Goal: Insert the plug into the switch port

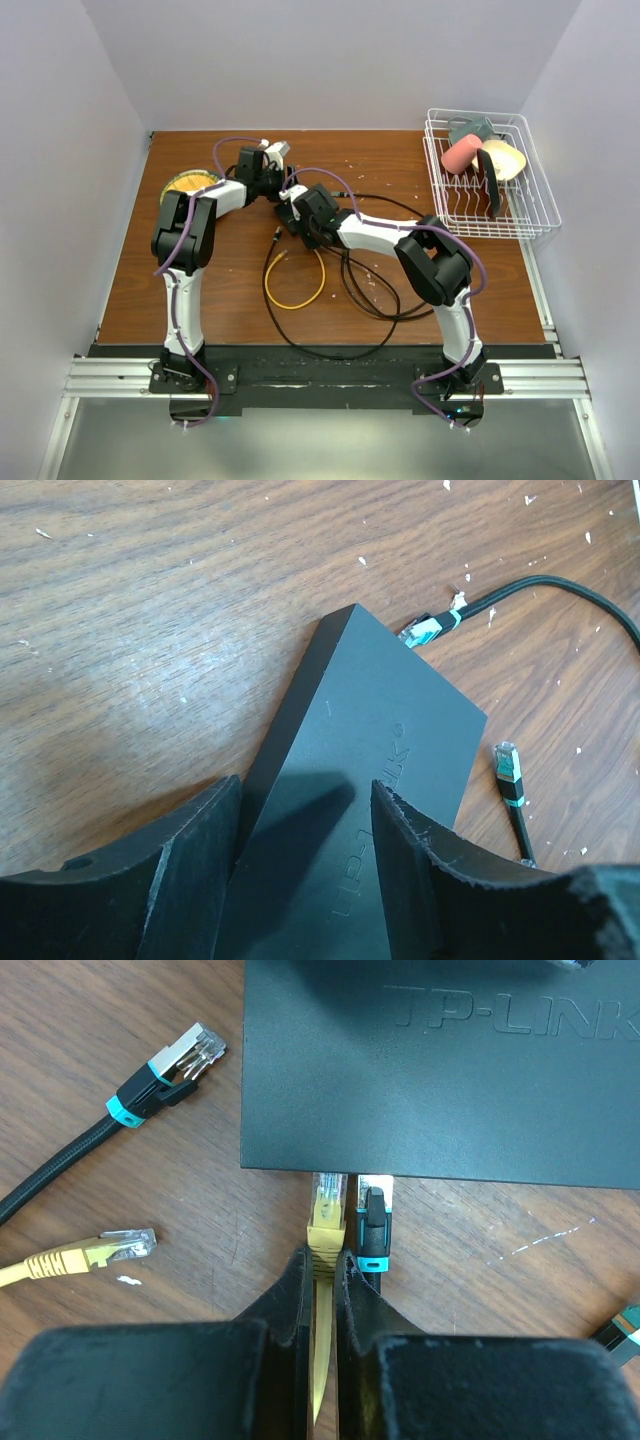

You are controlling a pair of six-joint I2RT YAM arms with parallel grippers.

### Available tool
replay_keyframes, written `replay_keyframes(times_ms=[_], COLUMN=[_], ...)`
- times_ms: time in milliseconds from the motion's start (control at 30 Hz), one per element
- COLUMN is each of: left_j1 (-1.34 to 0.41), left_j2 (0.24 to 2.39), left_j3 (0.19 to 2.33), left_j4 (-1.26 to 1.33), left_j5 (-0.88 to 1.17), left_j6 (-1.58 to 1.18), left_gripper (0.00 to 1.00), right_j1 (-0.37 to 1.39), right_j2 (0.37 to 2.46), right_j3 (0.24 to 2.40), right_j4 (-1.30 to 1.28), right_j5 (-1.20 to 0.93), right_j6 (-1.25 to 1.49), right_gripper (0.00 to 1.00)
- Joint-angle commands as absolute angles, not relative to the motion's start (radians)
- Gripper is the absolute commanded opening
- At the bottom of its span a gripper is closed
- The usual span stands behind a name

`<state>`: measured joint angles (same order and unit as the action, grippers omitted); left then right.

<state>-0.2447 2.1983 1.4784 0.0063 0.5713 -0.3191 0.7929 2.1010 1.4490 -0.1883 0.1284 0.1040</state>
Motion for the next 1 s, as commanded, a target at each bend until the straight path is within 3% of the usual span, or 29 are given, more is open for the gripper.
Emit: replay_keyframes(times_ms=[0,433,967], left_j1=[-0.296,-0.296,-0.296], left_j2=[2.166,2.168,2.18], left_j3=[1.442,1.422,1.396], left_j4=[-0.146,-0.187,-0.176], left_j5=[0.644,0.676,0.7], left_j6=[-0.331,-0.275,-0.244], left_gripper=[0.6,0.56,0.47], right_j1=[0.792,0.746,0.699], right_j2=[2.148,2.195,2.045], right_j3=[1.491,1.635,1.546], right_j4=[-0.143,-0.281,-0.164], right_j5=[0.127,0.052,-0.018], right_j6=[0.077,0.109,0.118], right_gripper=[0.0,0.0,0.0])
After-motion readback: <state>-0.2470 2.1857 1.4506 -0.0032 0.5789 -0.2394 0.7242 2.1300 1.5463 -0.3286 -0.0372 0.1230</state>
